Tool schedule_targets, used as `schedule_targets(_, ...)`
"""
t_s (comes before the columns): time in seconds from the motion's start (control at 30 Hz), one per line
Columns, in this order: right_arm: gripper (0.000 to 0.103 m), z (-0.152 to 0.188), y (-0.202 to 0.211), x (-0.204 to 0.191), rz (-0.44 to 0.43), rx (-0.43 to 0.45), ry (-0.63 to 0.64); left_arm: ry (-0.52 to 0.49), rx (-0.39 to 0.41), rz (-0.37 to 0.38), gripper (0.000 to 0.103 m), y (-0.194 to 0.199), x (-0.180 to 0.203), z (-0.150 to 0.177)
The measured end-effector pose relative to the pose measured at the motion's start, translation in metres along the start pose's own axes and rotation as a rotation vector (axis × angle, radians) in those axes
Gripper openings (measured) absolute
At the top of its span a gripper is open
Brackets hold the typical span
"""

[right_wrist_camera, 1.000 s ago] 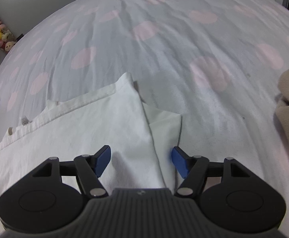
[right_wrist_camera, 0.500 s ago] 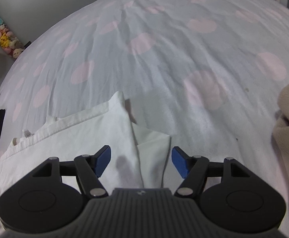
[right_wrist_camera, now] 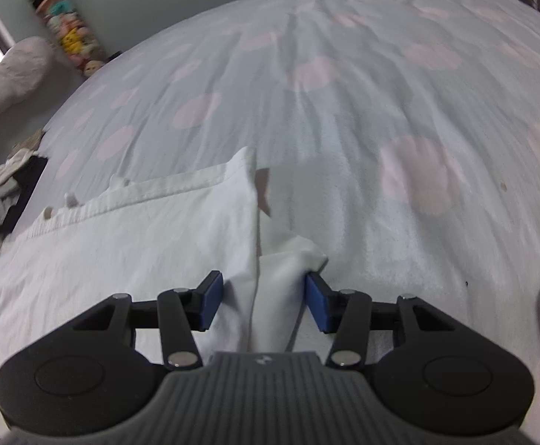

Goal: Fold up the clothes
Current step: 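Grasp the white cloth corner with the right gripper and fold it over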

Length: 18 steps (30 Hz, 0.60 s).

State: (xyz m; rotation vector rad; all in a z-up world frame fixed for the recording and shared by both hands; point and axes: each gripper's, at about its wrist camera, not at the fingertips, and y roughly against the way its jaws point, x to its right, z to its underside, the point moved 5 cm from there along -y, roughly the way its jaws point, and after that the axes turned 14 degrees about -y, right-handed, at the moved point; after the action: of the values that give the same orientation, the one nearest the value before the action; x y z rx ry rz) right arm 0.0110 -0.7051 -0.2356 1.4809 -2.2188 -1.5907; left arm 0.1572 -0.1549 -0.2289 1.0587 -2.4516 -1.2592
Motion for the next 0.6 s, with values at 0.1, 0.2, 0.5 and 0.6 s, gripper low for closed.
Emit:
schedule_targets(0.1,0.054,0.0,-0.003,0.007,-0.032,0.0,-0.054,-0.001,-0.003,-0.006,0.04,0.0,0.001,0.0)
schedule_targets(0.2,0.054,-0.005,-0.007,0.012,-0.05,-0.022,-0.113,-0.001,-0.003,-0.01,0.04,0.0,0.001,0.0)
schedule_targets(0.5,0.016,-0.007,-0.008,-0.001,0.01,-0.062,-0.118,-0.001,-0.004,-0.015,0.04,0.002,0.002,0.001)
schedule_targets(0.6,0.01,-0.007,-0.003,-0.005,0.035,-0.049,-0.115,-0.002,-0.003,-0.012,0.04,0.002,0.001,0.001)
